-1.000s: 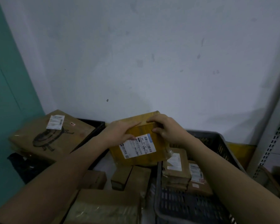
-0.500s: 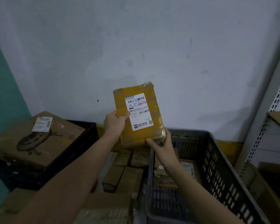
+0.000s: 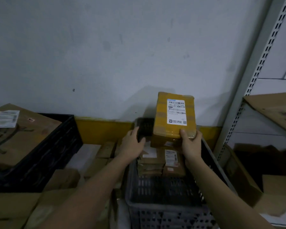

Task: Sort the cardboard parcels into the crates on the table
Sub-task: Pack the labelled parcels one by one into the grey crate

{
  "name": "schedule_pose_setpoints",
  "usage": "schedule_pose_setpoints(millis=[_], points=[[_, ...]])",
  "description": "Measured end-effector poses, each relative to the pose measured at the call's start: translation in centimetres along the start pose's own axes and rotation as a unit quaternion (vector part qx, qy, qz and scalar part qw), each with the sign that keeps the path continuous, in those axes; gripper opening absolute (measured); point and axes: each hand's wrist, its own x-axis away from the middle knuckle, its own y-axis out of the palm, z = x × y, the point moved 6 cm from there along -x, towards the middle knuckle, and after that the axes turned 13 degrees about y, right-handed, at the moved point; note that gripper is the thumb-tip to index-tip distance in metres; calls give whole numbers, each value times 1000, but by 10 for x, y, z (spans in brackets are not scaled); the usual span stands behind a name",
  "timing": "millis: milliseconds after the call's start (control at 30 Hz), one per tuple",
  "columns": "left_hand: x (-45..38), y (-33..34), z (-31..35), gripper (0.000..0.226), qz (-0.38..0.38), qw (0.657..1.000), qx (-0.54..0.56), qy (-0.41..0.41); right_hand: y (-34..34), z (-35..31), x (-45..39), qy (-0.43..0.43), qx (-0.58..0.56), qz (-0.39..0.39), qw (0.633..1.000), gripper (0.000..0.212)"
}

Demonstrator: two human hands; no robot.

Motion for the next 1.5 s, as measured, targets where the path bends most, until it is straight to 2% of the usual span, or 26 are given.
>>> schedule_pose_setpoints(millis=[33, 100, 200, 333, 533, 633, 733, 800, 933, 967, 1000, 1067, 1133, 1200, 1267, 1333, 1400, 1500], points=[[9, 14, -13, 69, -36, 998, -40, -26, -11, 1, -2, -15, 39, 27, 999, 62], [27, 37, -38, 74, -92, 992, -38, -80, -29, 3, -7, -45, 120, 68, 989, 67], [38, 51, -58, 75, -62, 990, 48, -115, -36, 10, -15, -84, 224, 96, 966, 65], [33, 54, -64, 71, -47, 992, 6, -118, -19, 28, -24, -80, 313, 100, 941, 64], [28, 59, -72, 69, -34, 993, 13, -108, -11, 62, -54, -11, 361, 96, 927, 60], [27, 62, -75, 73, -32, 993, 12, -114, -26, 80, -81, 77, 303, 79, 947, 57], [27, 64, -75, 75, -32, 993, 19, -116, -36, 91, -102, 145, 294, 85, 941, 59], [28, 64, -76, 76, -32, 993, 12, -114, -31, 94, -102, 130, 327, 119, 928, 58], [28, 63, -75, 78, -34, 992, 4, -119, -16, 91, -86, 0, 398, 150, 905, 53], [27, 63, -74, 79, -36, 992, 1, -118, -16, 89, -85, -31, 425, 149, 892, 54], [27, 62, -74, 80, -37, 992, -4, -118, -14, 87, -84, -55, 479, 151, 863, 60], [28, 60, -73, 80, -38, 991, -17, -123, -8, 86, -85, -86, 609, 144, 776, 73], [28, 61, -72, 80, -42, 991, -36, -123, -4, 85, -85, -90, 680, 122, 718, 69], [28, 61, -71, 80, -47, 990, -45, -123, 1, 87, -85, -86, 726, 98, 675, 61], [28, 60, -72, 79, -47, 990, -50, -124, 8, 95, -84, -68, 755, 55, 649, 58], [28, 60, -72, 78, -43, 990, -55, -123, 15, 107, -83, -28, 763, 1, 645, 60], [28, 60, -72, 76, -36, 990, -53, -123, 20, 122, -83, 8, 769, -37, 638, 72], [27, 61, -72, 75, -34, 991, -51, -121, 25, 131, -90, 22, 778, -43, 627, 91]])
